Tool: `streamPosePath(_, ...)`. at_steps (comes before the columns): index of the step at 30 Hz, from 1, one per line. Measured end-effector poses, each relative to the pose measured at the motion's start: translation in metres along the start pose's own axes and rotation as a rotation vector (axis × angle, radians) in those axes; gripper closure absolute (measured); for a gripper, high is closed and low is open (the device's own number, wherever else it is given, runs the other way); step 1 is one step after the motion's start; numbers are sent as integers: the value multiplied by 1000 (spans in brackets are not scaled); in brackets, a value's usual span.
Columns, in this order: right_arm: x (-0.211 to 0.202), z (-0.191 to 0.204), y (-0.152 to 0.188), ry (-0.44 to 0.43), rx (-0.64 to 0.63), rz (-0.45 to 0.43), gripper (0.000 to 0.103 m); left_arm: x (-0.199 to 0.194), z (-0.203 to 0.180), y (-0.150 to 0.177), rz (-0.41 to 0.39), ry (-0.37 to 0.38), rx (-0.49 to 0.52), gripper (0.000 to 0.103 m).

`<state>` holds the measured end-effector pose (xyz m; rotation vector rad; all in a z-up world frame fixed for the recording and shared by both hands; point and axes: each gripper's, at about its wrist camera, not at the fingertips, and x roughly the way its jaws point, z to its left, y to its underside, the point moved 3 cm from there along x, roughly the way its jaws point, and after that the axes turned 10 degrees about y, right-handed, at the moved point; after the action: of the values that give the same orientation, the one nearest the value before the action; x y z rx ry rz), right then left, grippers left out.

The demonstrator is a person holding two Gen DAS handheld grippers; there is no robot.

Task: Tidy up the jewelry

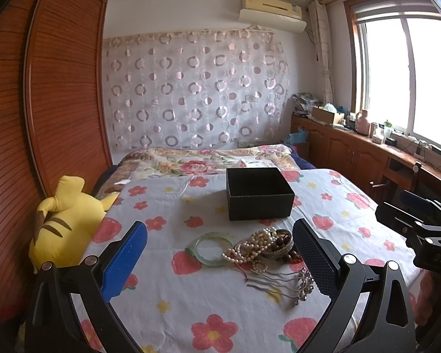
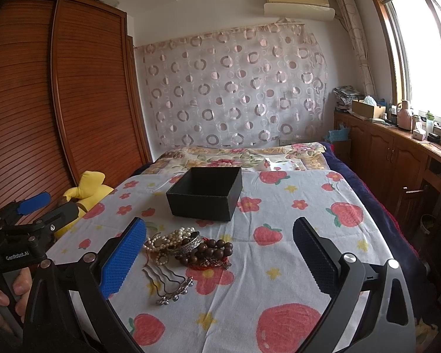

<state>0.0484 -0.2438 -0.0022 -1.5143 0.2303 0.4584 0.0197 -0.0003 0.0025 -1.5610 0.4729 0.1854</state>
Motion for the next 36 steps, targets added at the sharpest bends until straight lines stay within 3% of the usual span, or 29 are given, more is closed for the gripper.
streamPosePath(26,5,-1,3,-4,1,1,2,0,-4,2,8,4,1,7)
streamPosePath(36,13,10,12,-102,-53,71,5,24,8,32,108,25,-16,7)
